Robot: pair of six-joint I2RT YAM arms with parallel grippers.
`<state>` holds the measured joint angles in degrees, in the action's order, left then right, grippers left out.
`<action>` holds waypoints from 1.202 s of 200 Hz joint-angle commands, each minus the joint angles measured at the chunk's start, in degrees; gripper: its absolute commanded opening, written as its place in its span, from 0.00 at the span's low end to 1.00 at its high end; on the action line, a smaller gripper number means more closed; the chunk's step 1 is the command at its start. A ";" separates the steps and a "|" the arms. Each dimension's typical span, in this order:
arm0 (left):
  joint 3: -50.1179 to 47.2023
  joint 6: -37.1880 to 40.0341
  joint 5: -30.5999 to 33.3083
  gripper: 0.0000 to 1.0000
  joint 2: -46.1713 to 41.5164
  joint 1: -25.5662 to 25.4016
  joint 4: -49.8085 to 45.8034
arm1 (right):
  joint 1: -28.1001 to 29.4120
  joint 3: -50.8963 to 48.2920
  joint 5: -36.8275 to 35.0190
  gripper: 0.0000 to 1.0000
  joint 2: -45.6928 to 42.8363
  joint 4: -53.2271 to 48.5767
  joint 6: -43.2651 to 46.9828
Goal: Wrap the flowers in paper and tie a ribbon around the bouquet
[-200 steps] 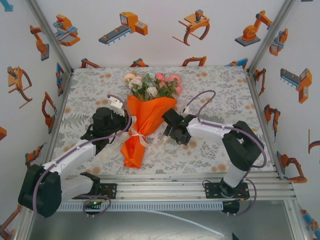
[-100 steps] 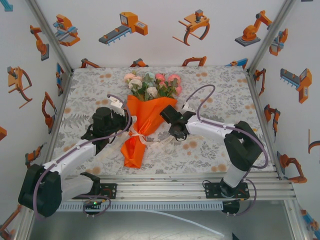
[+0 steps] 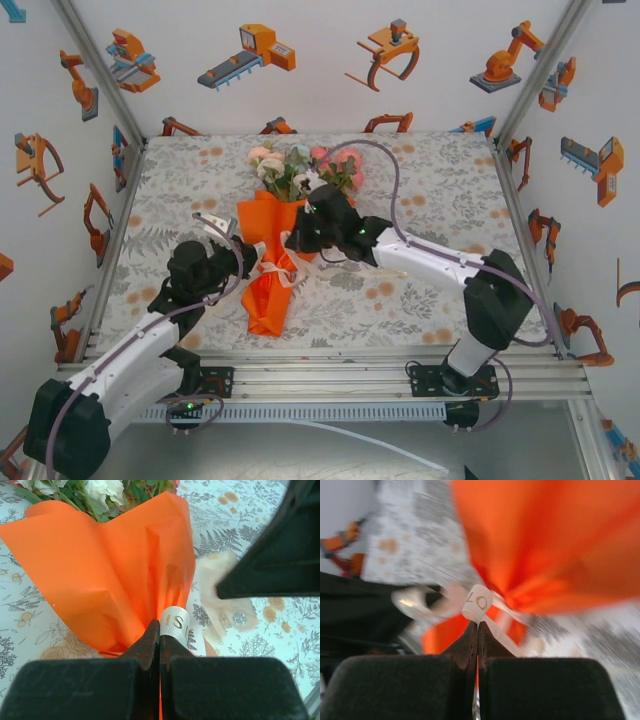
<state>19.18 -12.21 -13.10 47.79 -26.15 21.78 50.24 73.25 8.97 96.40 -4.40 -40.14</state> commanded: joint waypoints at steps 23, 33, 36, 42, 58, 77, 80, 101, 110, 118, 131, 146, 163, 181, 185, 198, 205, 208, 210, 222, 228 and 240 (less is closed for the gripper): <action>0.79 -1.48 -3.04 0.00 0.95 -0.30 1.66 | 0.36 16.21 11.37 0.00 15.19 1.90 0.91; 0.68 -1.58 -1.61 0.00 1.22 -0.30 1.52 | 0.38 19.09 12.80 0.00 17.42 -0.31 1.59; 0.73 -1.52 -1.11 0.00 1.25 -0.37 1.39 | 0.39 19.60 13.25 0.01 17.81 -0.77 1.71; 0.76 -1.31 -0.29 0.00 1.34 -0.31 0.96 | 0.36 19.95 13.88 0.05 18.11 -1.21 2.03; 1.20 -0.27 1.30 0.00 1.19 -0.39 -0.49 | 0.23 18.71 13.46 0.22 17.86 -1.49 2.90; 1.56 0.37 2.76 0.00 1.04 -0.43 -1.89 | -0.52 18.36 13.01 0.27 17.61 -2.96 3.60; 1.56 0.35 2.88 0.00 1.02 -0.46 -1.99 | -0.64 18.23 13.00 0.28 17.45 -2.93 3.50; 1.68 0.23 3.26 0.00 1.16 -0.39 -2.25 | -1.54 17.43 13.84 0.39 16.07 -3.07 3.66; 1.82 0.17 3.42 0.00 1.36 -0.39 -2.36 | -1.95 16.67 13.75 0.41 15.10 -3.07 3.59; 2.04 0.17 3.58 0.00 1.58 -0.46 -2.53 | -2.44 15.72 13.38 0.41 14.16 -3.06 3.49; 2.99 0.34 4.16 0.00 2.26 -0.40 -3.90 | -3.26 13.51 12.96 0.42 11.89 -2.80 3.64; 4.72 0.04 5.35 0.00 3.60 -0.30 -6.21 | -4.15 8.71 14.46 0.44 7.94 -0.11 5.27; 5.49 -0.48 4.79 0.00 4.90 -0.31 -5.34 | -4.54 2.48 16.92 0.51 4.38 4.80 7.44; 6.12 -1.40 4.63 0.00 6.02 -0.29 -4.56 | -4.49 -2.20 21.58 0.55 2.84 12.66 5.47; 6.29 -1.48 4.36 0.00 6.23 -0.24 -4.48 | -4.49 -2.84 22.27 0.55 2.83 14.47 4.50; 6.66 -1.32 3.01 0.00 7.26 -0.29 -3.82 | -4.43 -3.88 23.56 0.57 3.33 19.33 2.28; 6.81 -1.48 2.54 0.00 7.70 -0.28 -3.66 | -4.45 -3.93 23.89 0.58 3.82 21.33 1.56; 6.83 -1.58 2.48 0.00 7.94 -0.22 -3.52 | -4.45 -3.92 23.82 0.59 4.05 21.93 1.30; 6.88 -1.65 2.43 0.00 8.04 -0.22 -3.50 | -4.40 -3.85 23.81 0.59 4.23 22.30 1.19; 7.21 -1.84 2.20 0.00 8.82 -0.30 -3.77 | -4.36 -2.56 23.91 0.60 5.48 23.35 0.52; 7.41 -1.81 2.01 0.00 9.14 -0.28 -3.89 | -4.27 -1.82 23.83 0.60 6.17 23.23 0.42; 7.76 -1.94 1.52 0.00 9.58 -0.26 -3.88 | -4.23 -0.59 23.47 0.61 7.36 22.68 0.33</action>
<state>24.62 -13.13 -9.54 56.64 -26.26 17.10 45.69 69.93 30.92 101.82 12.71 -38.13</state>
